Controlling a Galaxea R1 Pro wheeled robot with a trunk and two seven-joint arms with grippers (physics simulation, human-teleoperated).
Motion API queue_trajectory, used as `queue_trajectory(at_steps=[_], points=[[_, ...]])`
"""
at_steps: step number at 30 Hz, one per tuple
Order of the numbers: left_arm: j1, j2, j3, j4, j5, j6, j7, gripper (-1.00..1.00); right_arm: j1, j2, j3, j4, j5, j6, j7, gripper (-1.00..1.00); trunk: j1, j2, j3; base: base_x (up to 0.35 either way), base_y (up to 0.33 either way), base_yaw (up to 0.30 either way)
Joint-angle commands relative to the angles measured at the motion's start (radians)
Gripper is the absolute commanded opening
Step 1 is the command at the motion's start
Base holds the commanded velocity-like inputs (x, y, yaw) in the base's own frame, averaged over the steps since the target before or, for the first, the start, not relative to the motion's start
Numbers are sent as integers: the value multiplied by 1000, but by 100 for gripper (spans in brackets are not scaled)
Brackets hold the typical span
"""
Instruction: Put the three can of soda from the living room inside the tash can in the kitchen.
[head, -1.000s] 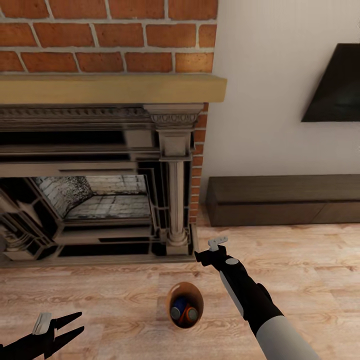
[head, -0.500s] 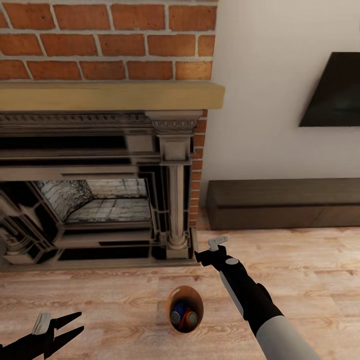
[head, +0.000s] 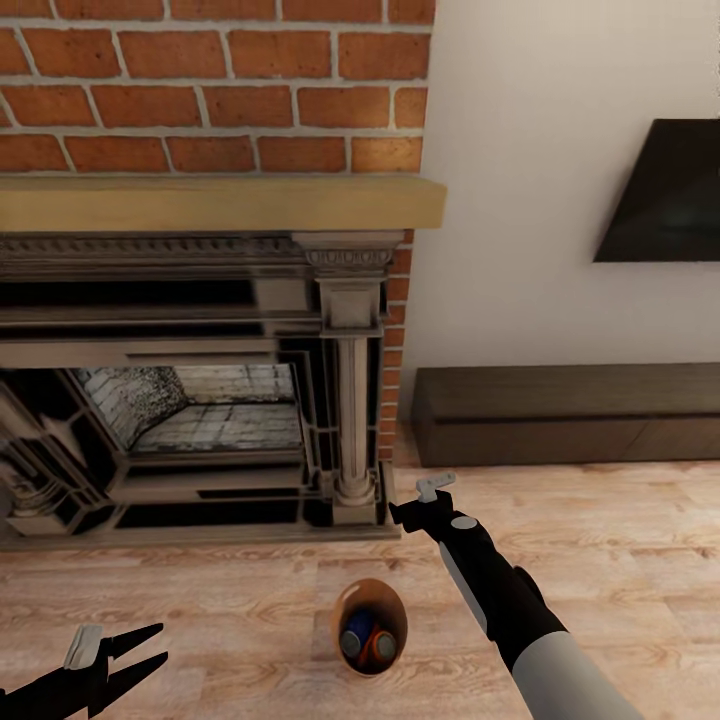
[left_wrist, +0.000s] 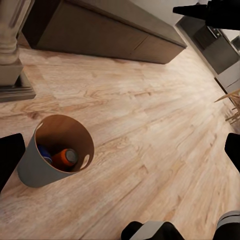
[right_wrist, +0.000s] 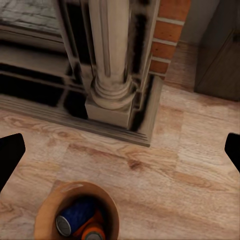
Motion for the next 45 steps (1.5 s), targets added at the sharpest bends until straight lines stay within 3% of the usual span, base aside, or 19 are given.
queue_trajectory(at_steps=[1,45], points=[[0,0,0,0,0,0,0,100,0,0,0,0,0,0,0,100,0,0,2,0,0,0],[0,0,5,5,-1,-1,0,100,0,-4,-5,31,2,-1,1,100,0,0,69,0,0,0]])
